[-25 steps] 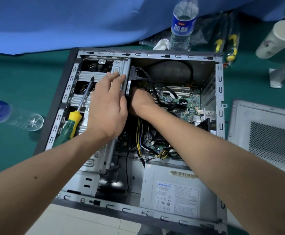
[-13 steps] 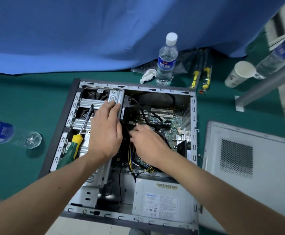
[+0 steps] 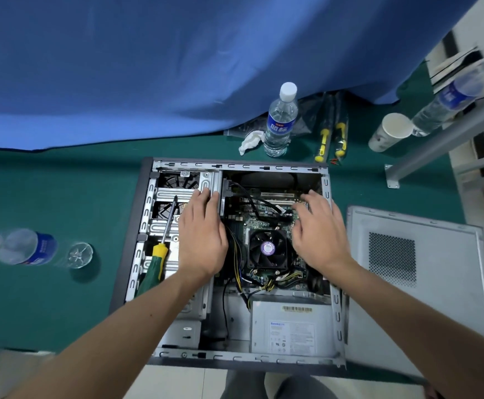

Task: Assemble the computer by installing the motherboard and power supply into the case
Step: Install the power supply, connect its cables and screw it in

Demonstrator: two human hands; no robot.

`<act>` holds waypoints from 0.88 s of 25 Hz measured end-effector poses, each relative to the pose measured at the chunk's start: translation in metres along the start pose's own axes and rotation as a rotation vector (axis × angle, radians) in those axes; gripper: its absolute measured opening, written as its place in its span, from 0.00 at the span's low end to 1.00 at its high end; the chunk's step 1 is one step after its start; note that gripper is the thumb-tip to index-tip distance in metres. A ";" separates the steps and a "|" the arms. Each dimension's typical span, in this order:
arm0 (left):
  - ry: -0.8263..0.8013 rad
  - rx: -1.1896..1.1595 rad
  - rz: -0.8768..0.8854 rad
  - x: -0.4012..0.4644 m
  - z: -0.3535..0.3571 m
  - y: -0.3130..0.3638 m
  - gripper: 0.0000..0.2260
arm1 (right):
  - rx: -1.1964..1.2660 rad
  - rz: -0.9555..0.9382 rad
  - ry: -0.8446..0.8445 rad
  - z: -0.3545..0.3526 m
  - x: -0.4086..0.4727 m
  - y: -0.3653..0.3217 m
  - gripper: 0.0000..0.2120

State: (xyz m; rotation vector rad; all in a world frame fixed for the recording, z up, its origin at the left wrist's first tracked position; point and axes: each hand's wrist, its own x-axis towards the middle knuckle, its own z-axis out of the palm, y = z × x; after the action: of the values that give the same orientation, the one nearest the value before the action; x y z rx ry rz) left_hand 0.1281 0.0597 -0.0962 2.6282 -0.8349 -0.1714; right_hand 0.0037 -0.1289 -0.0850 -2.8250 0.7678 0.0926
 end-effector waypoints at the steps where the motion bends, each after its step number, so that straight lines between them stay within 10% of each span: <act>1: -0.003 0.002 0.001 0.000 -0.001 -0.001 0.22 | -0.006 0.003 0.004 0.000 -0.001 -0.001 0.17; 22: 0.016 0.111 -0.081 -0.013 -0.041 -0.009 0.26 | -0.050 -0.041 0.035 0.007 0.003 0.007 0.15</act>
State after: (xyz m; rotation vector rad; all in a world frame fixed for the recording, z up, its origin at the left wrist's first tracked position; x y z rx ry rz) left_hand 0.1313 0.0874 -0.0618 2.7653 -0.7535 -0.1295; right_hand 0.0029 -0.1350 -0.0939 -2.8954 0.7245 0.0568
